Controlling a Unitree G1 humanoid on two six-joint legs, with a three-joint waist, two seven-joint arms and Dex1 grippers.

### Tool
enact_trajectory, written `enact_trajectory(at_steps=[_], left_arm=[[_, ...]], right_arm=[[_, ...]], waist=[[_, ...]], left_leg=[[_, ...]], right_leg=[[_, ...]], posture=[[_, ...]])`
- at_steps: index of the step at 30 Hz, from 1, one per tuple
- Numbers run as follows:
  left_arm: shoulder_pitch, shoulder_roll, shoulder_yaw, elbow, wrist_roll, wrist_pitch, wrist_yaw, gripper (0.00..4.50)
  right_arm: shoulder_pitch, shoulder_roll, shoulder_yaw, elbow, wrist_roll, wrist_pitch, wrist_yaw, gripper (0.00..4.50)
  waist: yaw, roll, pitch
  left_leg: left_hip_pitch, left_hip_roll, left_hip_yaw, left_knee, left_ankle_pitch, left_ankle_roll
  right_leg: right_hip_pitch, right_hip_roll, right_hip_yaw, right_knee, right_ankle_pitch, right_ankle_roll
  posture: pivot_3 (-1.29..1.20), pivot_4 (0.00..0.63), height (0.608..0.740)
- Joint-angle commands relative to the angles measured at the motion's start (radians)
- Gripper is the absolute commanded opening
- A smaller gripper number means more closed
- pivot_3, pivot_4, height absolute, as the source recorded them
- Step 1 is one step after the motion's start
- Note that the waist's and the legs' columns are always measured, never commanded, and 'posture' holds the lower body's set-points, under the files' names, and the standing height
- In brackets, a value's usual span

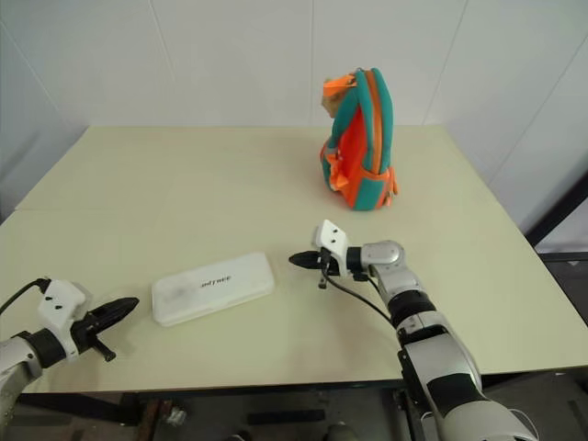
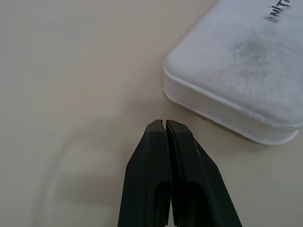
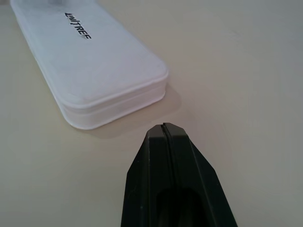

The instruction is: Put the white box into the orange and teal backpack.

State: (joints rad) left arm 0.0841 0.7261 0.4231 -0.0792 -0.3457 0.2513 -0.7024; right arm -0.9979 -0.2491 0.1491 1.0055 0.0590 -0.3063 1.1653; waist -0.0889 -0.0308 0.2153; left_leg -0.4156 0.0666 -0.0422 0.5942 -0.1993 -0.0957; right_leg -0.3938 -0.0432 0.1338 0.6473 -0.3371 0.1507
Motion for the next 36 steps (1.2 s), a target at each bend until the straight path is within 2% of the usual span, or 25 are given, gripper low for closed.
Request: enact_trajectory(at_steps=[1,7,14,22,28,36], left_arm=[[-0.035,-0.011,-0.043,-0.030,0.018,0.024,0.028,0.10],[-0.119,-0.031,-0.115,-0.002,0.029,0.029,0.029,0.10],[-0.190,-0.045,-0.171,0.034,0.042,0.026,0.007,0.10],[-0.327,-0.113,-0.294,0.110,0.076,0.013,-0.029,0.10],[-0.375,-0.164,-0.357,0.136,0.090,0.009,-0.056,0.10],[-0.401,-0.207,-0.380,0.163,0.104,0.019,-0.062,0.10]], right_arm=[[-0.014,0.028,-0.009,0.006,-0.002,-0.020,-0.009,0.00],[0.027,0.062,-0.008,-0.051,0.012,0.000,0.018,0.00],[0.104,0.046,0.000,-0.181,0.027,0.064,0.050,0.00],[0.246,-0.053,-0.015,-0.449,0.067,0.218,0.066,0.00],[0.338,-0.133,-0.041,-0.621,0.095,0.321,0.042,0.00],[0.403,-0.180,-0.070,-0.706,0.111,0.394,-0.006,0.00]], waist=[[0.000,0.000,0.000],[0.002,0.000,0.000],[0.005,0.000,0.000],[0.019,0.000,0.000],[0.032,0.000,0.000],[0.037,0.000,0.000]], left_leg=[[0.000,0.000,0.000,0.000,0.000,0.000],[0.001,0.000,0.000,0.000,0.000,0.000],[0.003,0.000,0.000,0.000,0.000,0.000],[0.004,-0.001,0.000,0.000,0.000,-0.001],[0.005,0.000,0.000,0.000,0.000,-0.001],[0.010,-0.001,0.000,0.001,0.000,0.000]], right_leg=[[0.000,0.000,0.000,0.000,0.000,0.000],[0.001,0.000,0.000,0.001,0.000,0.000],[0.002,0.000,0.000,0.001,0.000,0.000],[0.004,0.000,0.000,0.001,0.000,0.000],[0.005,0.000,0.000,0.001,0.000,0.000],[0.013,0.000,0.000,-0.004,0.000,0.001]], posture=[[0.00,0.150,0.740],[0.00,0.150,0.740],[0.00,0.150,0.740],[0.00,0.150,0.740],[0.00,0.150,0.740],[0.00,0.150,0.740]])
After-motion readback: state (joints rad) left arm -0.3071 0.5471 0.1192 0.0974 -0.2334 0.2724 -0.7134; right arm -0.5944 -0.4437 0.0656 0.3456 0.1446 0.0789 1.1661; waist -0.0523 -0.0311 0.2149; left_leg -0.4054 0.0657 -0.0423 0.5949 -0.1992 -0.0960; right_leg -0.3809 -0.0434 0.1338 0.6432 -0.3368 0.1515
